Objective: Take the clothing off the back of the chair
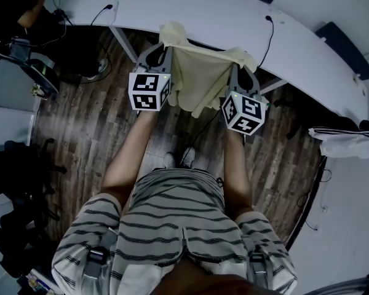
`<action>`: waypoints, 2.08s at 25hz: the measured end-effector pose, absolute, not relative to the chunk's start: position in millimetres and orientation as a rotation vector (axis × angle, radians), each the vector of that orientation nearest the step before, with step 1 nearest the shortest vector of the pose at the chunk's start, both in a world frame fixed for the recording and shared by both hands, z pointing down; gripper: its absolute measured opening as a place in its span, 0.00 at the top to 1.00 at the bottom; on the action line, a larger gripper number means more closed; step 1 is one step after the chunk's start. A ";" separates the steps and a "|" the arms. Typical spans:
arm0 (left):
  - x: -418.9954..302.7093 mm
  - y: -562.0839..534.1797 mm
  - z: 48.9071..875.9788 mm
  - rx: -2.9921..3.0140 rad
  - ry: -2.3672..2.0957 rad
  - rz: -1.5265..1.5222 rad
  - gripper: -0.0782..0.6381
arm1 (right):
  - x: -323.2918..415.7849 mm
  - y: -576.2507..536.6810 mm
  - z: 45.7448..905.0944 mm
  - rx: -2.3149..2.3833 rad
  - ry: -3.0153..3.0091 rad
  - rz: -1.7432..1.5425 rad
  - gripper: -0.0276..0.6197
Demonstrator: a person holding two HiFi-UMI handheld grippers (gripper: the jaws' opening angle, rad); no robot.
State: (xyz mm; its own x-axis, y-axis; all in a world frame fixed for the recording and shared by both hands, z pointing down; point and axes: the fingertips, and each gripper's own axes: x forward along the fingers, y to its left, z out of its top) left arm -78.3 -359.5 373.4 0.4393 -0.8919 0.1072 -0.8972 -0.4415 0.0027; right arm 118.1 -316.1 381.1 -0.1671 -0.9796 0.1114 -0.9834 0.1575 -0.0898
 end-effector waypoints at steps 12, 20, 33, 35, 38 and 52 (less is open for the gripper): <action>-78.4 -342.2 351.4 2.639 -1.630 0.093 0.85 | 117.5 -302.7 356.9 2.023 -2.396 0.150 0.92; -83.9 -326.4 340.0 2.647 -1.617 0.043 0.85 | 111.9 -289.3 345.2 2.027 -2.416 0.114 0.92; -91.1 -295.2 327.2 2.660 -1.621 0.003 0.85 | 104.0 -262.8 334.0 2.020 -2.440 0.086 0.92; -92.7 -288.3 326.6 2.662 -1.619 -0.002 0.85 | 102.3 -256.6 333.9 2.018 -2.437 0.080 0.92; -95.8 -279.0 325.9 2.665 -1.616 -0.013 0.85 | 99.2 -248.0 334.7 2.016 -2.435 0.073 0.92; -96.7 -247.1 336.0 2.655 -1.613 -0.006 0.85 | 98.5 -218.7 347.8 2.006 -2.420 0.066 0.92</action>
